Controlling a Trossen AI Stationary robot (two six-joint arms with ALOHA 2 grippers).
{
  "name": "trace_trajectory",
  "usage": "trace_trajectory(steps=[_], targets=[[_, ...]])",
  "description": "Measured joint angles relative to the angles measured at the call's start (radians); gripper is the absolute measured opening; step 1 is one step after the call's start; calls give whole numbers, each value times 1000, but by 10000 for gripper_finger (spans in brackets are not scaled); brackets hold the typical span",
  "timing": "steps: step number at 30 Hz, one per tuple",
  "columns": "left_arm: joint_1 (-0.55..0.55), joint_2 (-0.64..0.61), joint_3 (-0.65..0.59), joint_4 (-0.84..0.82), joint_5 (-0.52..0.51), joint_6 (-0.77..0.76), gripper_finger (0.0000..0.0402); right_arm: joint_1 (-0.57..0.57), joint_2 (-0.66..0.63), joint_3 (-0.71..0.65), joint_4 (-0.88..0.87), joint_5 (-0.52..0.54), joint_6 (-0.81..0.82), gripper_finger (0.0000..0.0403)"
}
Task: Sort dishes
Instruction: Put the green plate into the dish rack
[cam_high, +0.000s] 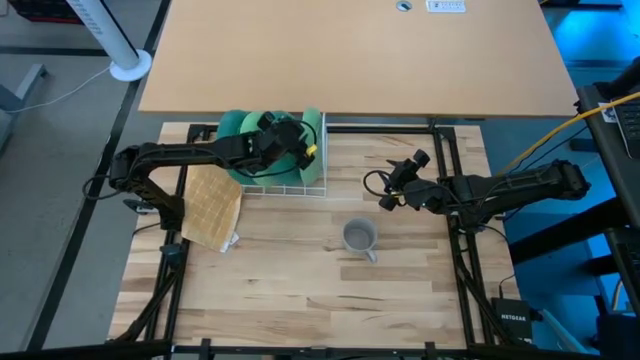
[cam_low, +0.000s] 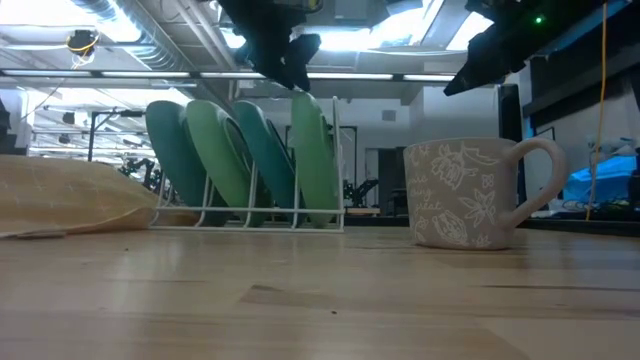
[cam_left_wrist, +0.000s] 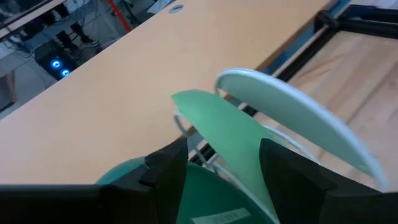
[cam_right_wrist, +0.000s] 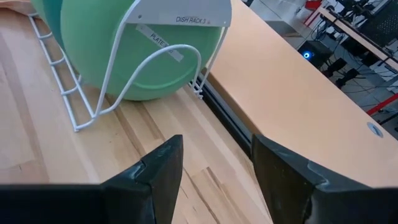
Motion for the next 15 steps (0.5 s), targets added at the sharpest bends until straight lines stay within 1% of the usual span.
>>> trace_trajectory(steps=[7, 15], targets=[[57, -3, 2, -5, 1, -1, 191, 0, 0, 0, -1, -1, 0, 195], [69, -5, 6, -57, 1, -50, 191, 0, 0, 0, -2, -2, 0, 195]])
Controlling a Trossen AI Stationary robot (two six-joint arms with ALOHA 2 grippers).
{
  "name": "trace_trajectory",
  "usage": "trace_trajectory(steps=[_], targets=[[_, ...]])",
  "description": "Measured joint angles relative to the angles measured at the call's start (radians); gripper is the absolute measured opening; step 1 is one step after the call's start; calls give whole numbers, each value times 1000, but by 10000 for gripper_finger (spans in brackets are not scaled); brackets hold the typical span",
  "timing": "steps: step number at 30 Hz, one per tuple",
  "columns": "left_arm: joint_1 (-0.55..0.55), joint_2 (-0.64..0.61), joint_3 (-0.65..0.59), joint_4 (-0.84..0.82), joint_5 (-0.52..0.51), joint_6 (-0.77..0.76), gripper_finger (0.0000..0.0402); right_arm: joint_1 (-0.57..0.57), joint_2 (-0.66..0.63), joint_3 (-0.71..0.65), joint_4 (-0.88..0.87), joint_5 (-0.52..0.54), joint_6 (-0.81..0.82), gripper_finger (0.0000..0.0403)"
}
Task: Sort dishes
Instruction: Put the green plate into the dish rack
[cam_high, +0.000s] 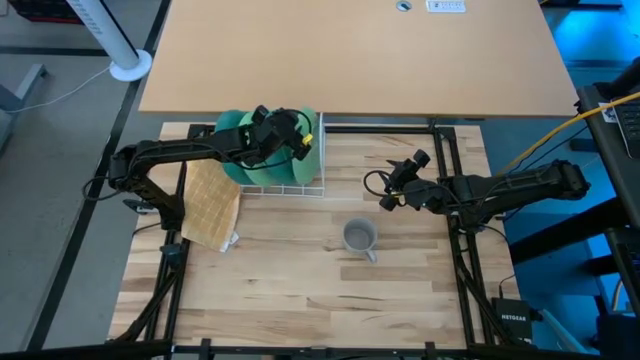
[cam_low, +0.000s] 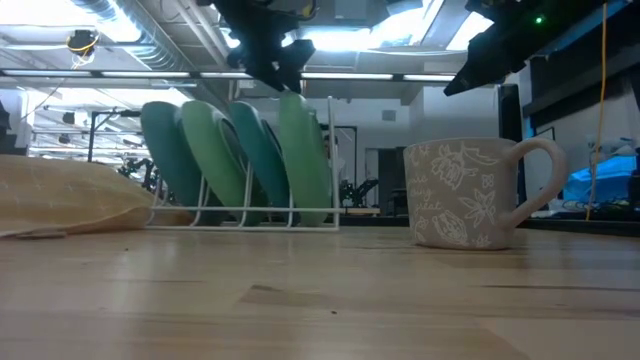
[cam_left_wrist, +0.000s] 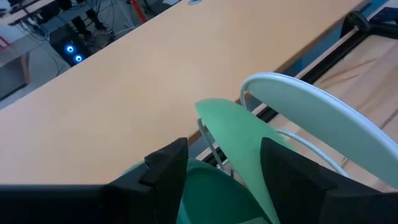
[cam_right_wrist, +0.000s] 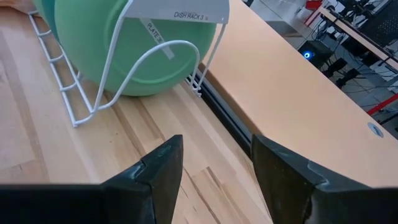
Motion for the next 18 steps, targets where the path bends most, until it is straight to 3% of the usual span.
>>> trace_trajectory(steps=[18], targets=[[19, 1, -1, -18, -1, -169, 191, 0, 0, 0, 0, -14, 0, 195]])
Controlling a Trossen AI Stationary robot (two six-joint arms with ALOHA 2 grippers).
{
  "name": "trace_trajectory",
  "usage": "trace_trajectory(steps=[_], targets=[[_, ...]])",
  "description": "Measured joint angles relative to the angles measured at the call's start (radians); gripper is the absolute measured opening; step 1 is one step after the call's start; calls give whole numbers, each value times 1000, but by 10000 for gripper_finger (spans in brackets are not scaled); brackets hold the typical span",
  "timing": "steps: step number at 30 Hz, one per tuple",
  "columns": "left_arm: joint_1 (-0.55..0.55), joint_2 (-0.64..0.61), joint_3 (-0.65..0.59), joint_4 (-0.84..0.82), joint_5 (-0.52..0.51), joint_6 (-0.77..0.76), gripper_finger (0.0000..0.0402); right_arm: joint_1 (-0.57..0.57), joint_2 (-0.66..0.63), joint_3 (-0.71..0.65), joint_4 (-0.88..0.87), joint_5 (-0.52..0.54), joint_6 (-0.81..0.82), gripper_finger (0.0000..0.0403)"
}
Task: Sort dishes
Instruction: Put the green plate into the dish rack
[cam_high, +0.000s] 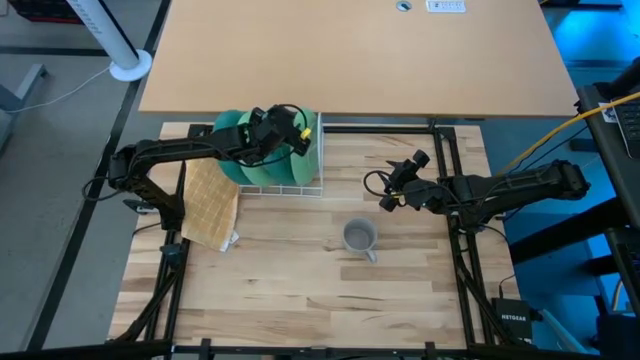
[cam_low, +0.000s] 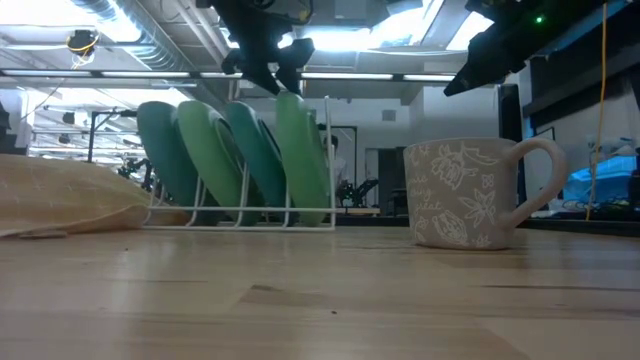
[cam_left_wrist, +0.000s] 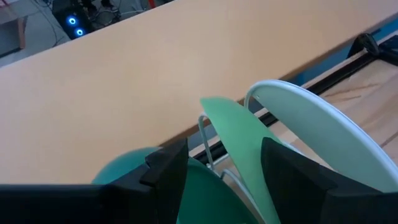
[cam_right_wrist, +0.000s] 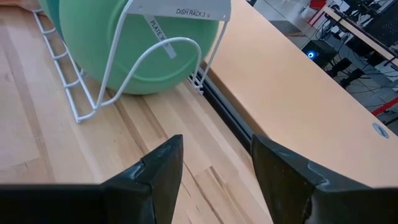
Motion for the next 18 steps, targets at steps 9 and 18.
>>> trace_trajectory(steps=[9, 18], targets=[[8, -1, -2, 2, -2, -27, 191, 0, 0, 0, -1, 0, 0, 195], [10, -68, -6, -31, -2, -26, 191, 0, 0, 0, -50, -1, 42, 195]])
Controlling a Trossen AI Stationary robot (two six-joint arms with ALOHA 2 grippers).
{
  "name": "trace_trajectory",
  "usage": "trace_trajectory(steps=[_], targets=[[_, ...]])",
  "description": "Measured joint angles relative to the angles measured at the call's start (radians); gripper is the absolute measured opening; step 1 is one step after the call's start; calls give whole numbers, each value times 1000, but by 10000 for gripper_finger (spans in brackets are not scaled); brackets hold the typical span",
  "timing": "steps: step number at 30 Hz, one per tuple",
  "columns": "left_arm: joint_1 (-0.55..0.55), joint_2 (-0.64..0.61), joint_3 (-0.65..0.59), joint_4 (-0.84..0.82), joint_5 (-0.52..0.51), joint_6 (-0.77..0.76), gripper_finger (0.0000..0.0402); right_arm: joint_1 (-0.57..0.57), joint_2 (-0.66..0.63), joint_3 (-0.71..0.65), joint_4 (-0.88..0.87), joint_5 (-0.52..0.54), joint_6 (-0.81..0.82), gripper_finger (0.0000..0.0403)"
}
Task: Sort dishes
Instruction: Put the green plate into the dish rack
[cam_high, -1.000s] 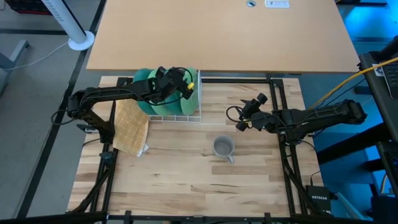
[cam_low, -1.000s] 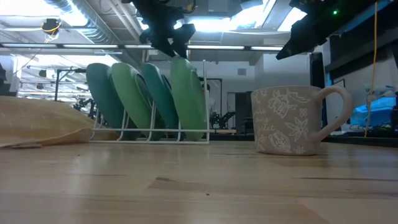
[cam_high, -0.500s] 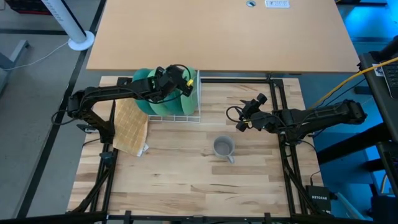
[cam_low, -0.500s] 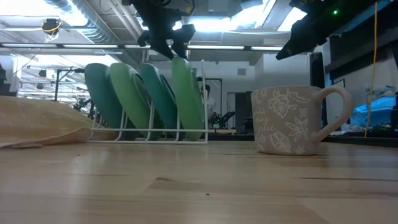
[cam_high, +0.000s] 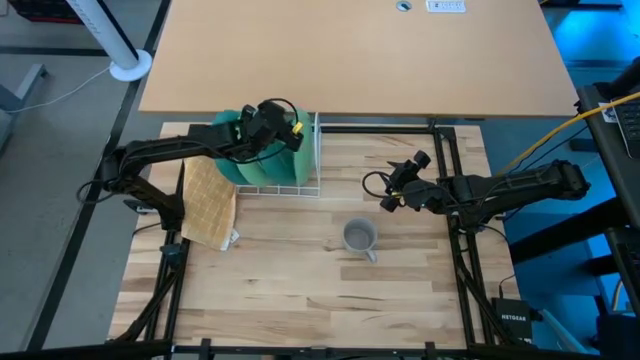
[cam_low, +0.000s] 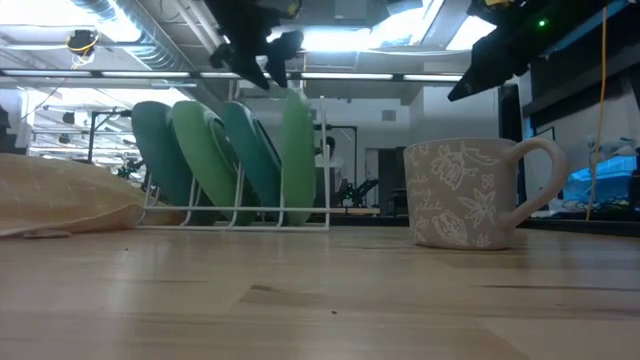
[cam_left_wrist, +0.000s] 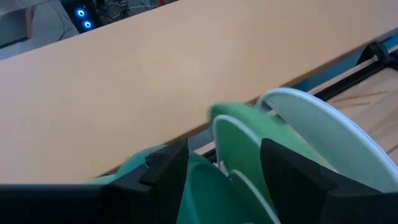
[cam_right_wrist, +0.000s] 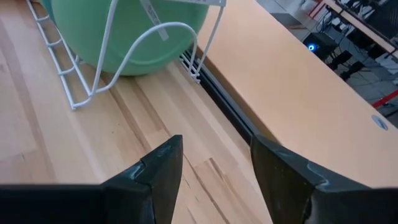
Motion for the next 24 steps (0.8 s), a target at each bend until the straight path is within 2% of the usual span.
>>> trace_trajectory(steps=[8, 13, 15, 18, 21, 24], targets=[[-1, -12, 0, -95, 2, -12, 191, 0, 0, 0, -3, 0, 9, 195], [-8, -12, 1, -58, 10, 7, 191, 0, 0, 0, 11, 0, 9, 195], [-11, -13, 2, -20, 60, 47, 191, 0, 1, 0, 32, -1, 9, 195], [-11, -13, 2, 38, 207, 71, 191, 0, 17, 0, 83, -8, 4, 195], [-11, -13, 3, 88, 323, 49, 191, 0, 45, 0, 137, -21, -1, 195], [-11, -13, 3, 96, 390, 13, 191, 0, 81, 0, 151, -24, -1, 195]])
